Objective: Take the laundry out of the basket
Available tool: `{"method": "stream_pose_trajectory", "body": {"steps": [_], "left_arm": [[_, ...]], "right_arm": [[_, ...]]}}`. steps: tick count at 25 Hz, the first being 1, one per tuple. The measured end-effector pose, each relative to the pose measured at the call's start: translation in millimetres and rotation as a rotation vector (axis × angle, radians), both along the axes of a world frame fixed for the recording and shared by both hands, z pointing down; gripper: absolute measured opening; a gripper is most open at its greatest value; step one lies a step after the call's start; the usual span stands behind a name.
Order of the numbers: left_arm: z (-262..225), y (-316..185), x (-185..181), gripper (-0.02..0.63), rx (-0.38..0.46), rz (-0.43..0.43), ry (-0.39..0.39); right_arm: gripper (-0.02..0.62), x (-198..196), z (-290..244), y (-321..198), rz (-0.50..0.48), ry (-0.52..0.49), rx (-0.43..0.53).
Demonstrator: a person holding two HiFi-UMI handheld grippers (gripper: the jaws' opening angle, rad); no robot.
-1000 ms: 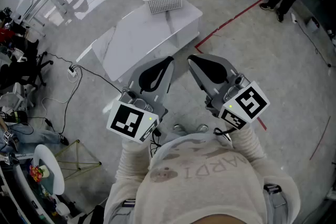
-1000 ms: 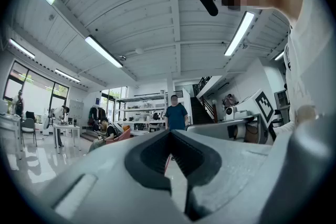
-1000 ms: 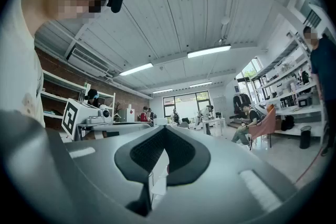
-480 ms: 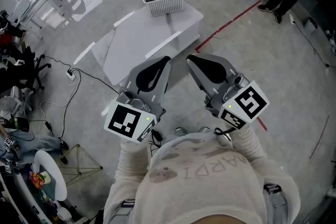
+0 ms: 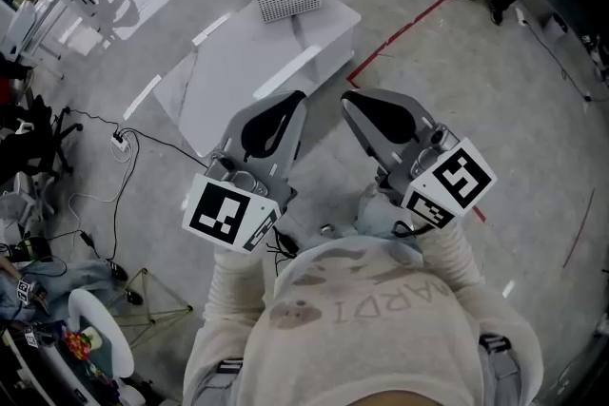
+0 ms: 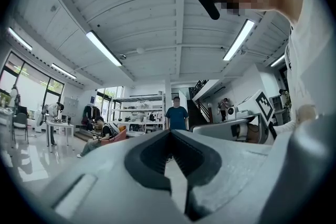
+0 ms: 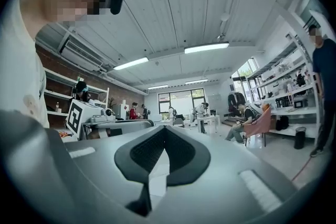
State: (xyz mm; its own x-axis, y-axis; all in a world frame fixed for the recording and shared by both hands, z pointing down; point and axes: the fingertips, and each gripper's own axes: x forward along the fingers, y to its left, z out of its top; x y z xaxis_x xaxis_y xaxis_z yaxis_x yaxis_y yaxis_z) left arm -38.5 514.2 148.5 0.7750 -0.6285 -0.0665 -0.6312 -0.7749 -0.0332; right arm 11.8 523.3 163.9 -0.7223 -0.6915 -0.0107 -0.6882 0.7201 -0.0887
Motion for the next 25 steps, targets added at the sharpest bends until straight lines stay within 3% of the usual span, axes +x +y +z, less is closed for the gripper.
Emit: {"method": "stream_pose_trajectory", "body": {"steps": [8, 25], "left_arm": [[0, -61, 37, 0.0, 0.009, -0.035, -0.022], [-11, -235, 160, 0.0, 0.034, -0.194, -0.013]], "right_arm": [[0.028, 42, 0, -59, -0.009, -0.025, -0.002], [0.028, 164, -10, -241, -0.167, -0.025, 0.036]]}}
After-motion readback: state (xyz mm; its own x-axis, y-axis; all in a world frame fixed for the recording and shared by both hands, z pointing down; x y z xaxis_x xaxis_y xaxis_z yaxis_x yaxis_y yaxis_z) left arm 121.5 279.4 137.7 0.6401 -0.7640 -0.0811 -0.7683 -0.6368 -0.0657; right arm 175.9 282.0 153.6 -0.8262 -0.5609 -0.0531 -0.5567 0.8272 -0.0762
